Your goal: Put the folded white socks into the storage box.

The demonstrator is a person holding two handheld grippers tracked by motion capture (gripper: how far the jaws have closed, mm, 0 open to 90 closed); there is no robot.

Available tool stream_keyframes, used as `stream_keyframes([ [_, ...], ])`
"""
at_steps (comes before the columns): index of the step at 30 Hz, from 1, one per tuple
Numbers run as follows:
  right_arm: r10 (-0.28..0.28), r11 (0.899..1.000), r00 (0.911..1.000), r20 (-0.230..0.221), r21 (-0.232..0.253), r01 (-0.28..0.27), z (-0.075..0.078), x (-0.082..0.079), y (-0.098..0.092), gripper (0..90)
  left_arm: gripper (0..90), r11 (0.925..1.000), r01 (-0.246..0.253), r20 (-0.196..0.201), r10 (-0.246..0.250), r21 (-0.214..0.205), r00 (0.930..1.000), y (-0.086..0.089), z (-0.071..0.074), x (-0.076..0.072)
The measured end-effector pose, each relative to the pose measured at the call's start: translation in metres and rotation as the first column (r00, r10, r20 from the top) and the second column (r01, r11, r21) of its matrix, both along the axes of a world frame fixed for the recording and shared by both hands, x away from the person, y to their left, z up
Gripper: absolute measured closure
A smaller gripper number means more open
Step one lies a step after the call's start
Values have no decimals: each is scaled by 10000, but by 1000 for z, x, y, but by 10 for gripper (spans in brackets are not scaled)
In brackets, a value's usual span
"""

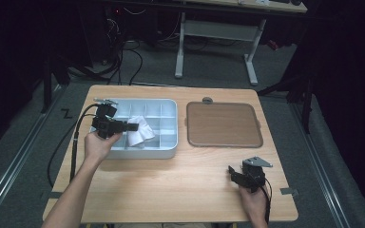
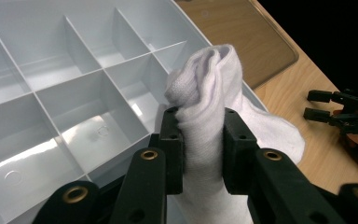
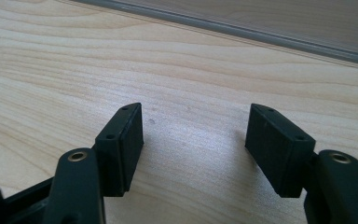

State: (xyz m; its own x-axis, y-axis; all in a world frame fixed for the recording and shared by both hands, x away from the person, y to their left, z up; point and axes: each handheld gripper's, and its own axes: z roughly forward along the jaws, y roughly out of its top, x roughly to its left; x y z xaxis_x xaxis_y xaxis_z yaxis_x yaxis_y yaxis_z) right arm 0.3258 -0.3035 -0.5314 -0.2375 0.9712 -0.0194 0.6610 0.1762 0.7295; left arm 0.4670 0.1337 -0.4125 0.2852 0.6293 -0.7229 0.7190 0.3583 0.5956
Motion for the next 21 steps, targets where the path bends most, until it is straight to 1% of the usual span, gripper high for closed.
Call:
stream_keyframes([
  [1,-1,10000,10000,0,0,1,0,0,0,373,735,10000,30,-94,-31,-48,10000,1,-3,1],
  [5,-4,10000,10000,5,-5,4,0,0,0,373,735,10000,68,-318,-68,24,9995,4,-11,7],
  [9,-3,10000,10000,5,-5,3,0,0,0,373,735,9987,136,-349,-120,483,9993,2,-20,9],
  [10,-4,10000,10000,5,-5,4,0,0,0,373,735,9965,213,-287,-190,804,9994,1,-22,9],
  [11,-6,10000,10000,2,-2,6,0,0,0,373,735,9952,208,-257,-184,956,9995,0,-25,9],
  [13,-2,10000,10000,4,-7,2,0,0,0,373,735,9922,233,-217,-208,1224,9995,-1,-28,9],
  [14,-6,10000,10000,0,1,6,0,0,0,373,735,9917,183,-198,-159,1275,9997,-3,-29,10],
  [18,-4,10000,10000,4,-5,4,0,0,0,373,735,9816,197,-78,-186,1901,9998,-6,-36,10],
  [21,0,10000,10000,6,-6,0,0,0,0,373,735,9753,222,1,-228,2198,9997,-7,-40,10],
])
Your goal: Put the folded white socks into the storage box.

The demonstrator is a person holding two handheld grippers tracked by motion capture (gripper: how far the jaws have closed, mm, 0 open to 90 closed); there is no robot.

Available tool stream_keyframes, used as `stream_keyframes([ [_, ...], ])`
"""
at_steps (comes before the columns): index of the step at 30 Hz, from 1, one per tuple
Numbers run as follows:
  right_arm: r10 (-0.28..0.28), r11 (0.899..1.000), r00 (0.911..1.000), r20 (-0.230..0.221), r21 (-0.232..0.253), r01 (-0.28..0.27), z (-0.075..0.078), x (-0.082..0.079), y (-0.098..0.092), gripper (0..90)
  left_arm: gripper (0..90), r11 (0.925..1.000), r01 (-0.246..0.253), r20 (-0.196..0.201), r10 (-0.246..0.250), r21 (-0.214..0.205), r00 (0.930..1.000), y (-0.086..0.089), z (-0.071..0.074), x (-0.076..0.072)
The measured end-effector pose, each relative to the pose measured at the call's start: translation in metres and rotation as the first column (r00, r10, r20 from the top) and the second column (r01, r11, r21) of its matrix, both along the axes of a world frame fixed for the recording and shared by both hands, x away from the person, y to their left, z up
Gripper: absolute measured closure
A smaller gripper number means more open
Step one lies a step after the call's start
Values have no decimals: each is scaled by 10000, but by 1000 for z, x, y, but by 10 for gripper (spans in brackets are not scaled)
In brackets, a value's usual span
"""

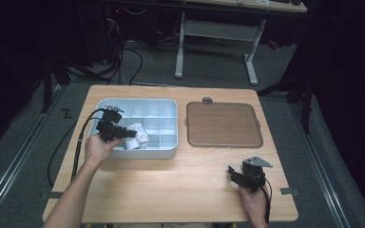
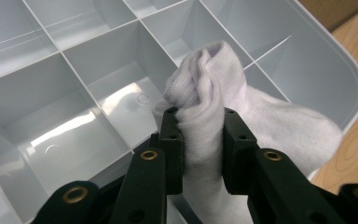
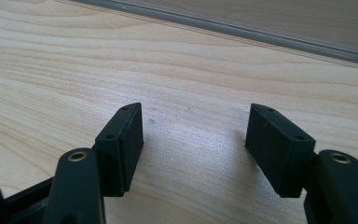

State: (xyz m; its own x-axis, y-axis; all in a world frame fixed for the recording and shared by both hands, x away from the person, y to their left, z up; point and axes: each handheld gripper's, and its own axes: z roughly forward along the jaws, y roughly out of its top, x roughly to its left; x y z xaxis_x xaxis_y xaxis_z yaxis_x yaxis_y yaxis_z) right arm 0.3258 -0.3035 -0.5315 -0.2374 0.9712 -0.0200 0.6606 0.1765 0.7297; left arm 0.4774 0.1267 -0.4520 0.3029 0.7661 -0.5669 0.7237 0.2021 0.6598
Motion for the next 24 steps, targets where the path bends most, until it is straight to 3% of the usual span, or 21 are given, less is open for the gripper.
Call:
stream_keyframes([
  [6,-4,10000,10000,0,-2,4,0,0,0,373,738,9959,235,167,-251,870,9995,-4,-7,-3],
  [24,-3,10000,10000,2,-2,3,0,0,0,373,749,9843,529,28,-541,1685,9985,-10,-17,-5],
])
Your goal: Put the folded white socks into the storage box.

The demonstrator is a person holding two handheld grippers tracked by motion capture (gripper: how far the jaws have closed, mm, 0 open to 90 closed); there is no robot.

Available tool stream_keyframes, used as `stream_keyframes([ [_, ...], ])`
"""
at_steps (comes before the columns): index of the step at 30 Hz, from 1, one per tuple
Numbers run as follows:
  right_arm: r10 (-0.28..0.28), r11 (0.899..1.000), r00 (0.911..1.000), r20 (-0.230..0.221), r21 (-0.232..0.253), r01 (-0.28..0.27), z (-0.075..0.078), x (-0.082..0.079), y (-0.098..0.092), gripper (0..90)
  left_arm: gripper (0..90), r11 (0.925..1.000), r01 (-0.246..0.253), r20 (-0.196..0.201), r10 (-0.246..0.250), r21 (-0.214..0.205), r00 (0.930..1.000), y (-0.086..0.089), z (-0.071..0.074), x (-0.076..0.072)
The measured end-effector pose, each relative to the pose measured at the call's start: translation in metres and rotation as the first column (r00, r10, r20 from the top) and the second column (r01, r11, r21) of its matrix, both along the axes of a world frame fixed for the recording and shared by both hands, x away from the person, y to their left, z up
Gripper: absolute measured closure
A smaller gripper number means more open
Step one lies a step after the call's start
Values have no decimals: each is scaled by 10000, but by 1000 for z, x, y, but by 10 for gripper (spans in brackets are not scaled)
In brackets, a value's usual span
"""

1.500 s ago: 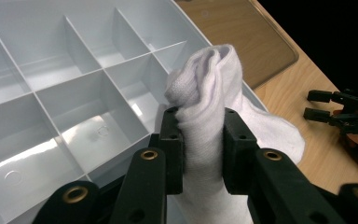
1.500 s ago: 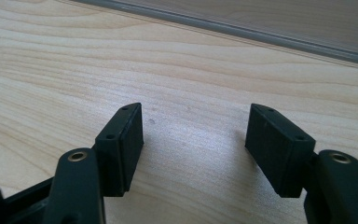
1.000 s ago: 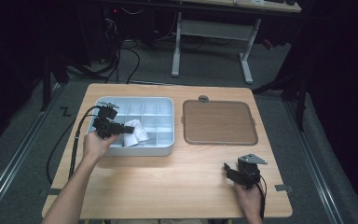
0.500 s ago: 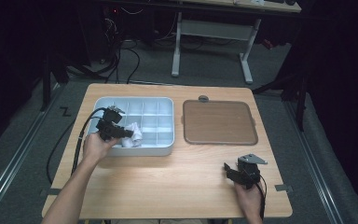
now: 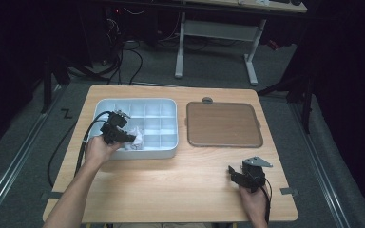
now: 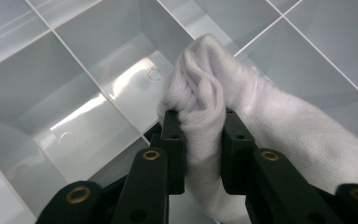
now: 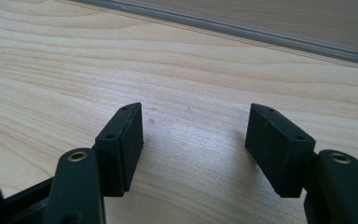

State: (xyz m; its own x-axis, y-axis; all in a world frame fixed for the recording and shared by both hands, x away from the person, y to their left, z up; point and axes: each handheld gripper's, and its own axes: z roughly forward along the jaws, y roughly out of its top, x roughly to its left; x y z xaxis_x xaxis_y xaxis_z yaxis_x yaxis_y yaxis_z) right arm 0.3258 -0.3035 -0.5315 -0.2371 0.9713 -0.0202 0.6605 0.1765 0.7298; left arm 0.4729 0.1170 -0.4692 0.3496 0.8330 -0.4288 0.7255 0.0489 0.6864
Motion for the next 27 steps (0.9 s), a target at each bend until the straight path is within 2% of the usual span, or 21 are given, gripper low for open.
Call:
stream_keyframes([
  [11,0,10000,10000,-2,0,0,0,0,0,373,758,10000,-15,-269,14,-40,9996,0,-6,-1],
  [27,-1,10000,10000,1,-1,1,0,0,0,373,762,10000,-13,-244,15,91,9997,-3,-10,-4],
])
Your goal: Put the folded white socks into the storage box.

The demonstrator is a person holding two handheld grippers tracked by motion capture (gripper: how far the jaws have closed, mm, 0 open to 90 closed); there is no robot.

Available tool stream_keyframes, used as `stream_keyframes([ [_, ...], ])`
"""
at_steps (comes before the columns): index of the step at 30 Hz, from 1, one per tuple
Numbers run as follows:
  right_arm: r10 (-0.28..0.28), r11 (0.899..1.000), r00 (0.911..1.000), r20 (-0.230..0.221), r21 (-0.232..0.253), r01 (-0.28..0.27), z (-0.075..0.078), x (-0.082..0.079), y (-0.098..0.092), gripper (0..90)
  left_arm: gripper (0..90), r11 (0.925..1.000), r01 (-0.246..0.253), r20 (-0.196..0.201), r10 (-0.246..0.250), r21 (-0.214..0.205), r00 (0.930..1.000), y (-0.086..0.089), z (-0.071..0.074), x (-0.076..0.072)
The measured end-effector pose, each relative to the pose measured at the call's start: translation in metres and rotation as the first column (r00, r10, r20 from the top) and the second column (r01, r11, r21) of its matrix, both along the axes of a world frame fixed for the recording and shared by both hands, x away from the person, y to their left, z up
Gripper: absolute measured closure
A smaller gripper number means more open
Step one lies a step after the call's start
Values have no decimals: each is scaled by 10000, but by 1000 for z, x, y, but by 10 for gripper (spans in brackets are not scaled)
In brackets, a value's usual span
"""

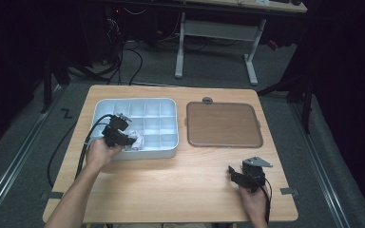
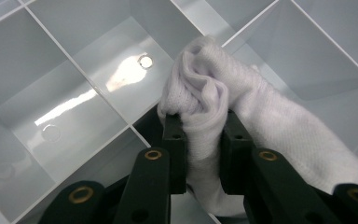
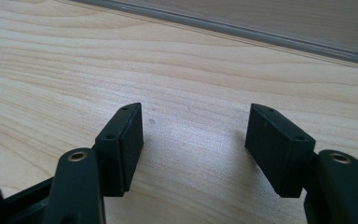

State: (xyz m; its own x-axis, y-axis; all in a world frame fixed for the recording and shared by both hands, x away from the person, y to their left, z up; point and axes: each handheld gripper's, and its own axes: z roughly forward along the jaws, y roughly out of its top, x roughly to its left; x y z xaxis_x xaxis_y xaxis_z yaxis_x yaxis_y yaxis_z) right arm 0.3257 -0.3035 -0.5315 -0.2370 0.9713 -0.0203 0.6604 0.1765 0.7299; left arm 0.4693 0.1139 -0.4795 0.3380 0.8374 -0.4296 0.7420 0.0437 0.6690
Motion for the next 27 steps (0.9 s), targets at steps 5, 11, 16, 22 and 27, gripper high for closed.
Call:
stream_keyframes([
  [5,-3,10000,10000,1,-2,3,0,0,0,373,762,10000,-16,-176,17,18,9998,-1,-1,1],
  [11,-6,10000,10000,4,-5,6,0,0,0,373,765,9998,58,-172,-55,185,9998,-4,-4,1],
  [16,-13,10000,10000,9,-11,13,0,0,0,372,768,9993,105,-232,-96,361,9997,-6,-7,1],
  [22,-9,10000,10000,-1,-16,9,0,0,0,372,769,9985,144,-494,-118,527,9987,-9,-10,3],
  [27,2,10000,10000,-2,6,-2,0,0,0,373,760,9976,105,-368,-80,684,9993,-11,-9,2],
])
